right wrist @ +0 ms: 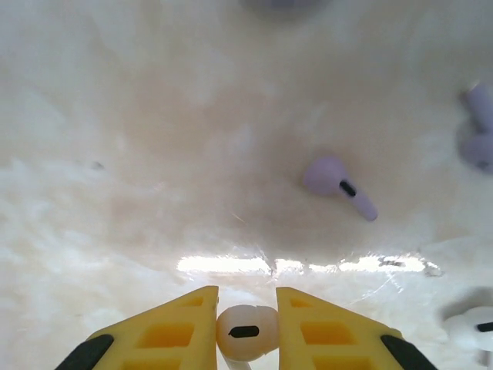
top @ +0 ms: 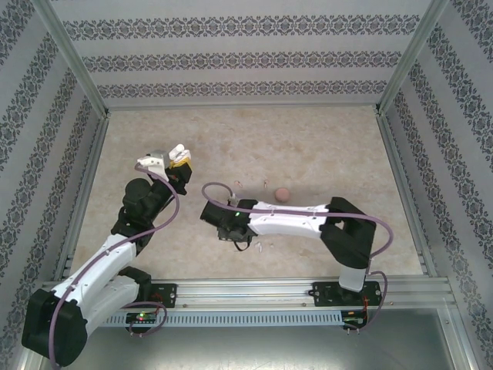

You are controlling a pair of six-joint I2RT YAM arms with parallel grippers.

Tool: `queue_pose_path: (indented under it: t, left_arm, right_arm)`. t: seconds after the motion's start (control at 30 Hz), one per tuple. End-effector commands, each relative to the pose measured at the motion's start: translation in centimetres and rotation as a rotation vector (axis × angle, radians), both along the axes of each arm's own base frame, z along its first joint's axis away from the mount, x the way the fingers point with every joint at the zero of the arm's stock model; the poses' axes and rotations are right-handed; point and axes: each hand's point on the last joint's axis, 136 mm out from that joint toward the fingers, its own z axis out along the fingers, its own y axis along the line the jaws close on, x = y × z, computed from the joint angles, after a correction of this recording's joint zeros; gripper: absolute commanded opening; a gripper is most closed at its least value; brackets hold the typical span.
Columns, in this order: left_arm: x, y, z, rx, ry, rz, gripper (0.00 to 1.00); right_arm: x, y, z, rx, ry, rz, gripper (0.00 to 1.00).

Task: Insert the wireless bluetooth earbuds into the charging case

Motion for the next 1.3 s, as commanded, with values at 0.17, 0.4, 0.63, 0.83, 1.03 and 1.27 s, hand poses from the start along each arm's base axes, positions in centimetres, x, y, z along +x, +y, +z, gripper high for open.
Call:
queue_pose_path:
  t: [0.17,0.4,0.63,0.83,1.03,1.27]
  left_arm:
    - [0.5,-2.8,1.1,0.031,-0.108,-0.134,0.00]
    - [-0.3,-6.9,0.9,0.154,-0.250,-0.328,0.00]
    - [-0.3,-9.7,1.4,0.243,-0.342,-0.433,0.00]
    - [0.6,-12.2,1.6,0.266,-0.390,-0.474,0.00]
    - [1.3,-14.4,2.2,0.309,-0.449,-0.479,0.00]
    - [1.6,-16.0,3.6,0.281,-0.503,-0.479,0.00]
  right_arm:
    - [5.7,-3.7,5.9,0.066,-0.205,0.010,0.23]
    - [11.1,-6.7,11.7,0.198,-0.411,-0.007,0.24]
    - [15.0,-10.0,18.4,0.292,-0.584,-0.035,0.24]
    - [16.4,-10.5,23.7,0.385,-0.735,0.008,0.25]
    - [15.8,-10.1,28.0,0.486,-0.892,0.081,0.25]
    - [14.4,-9.4,30.7,0.605,-1.036,0.154,0.25]
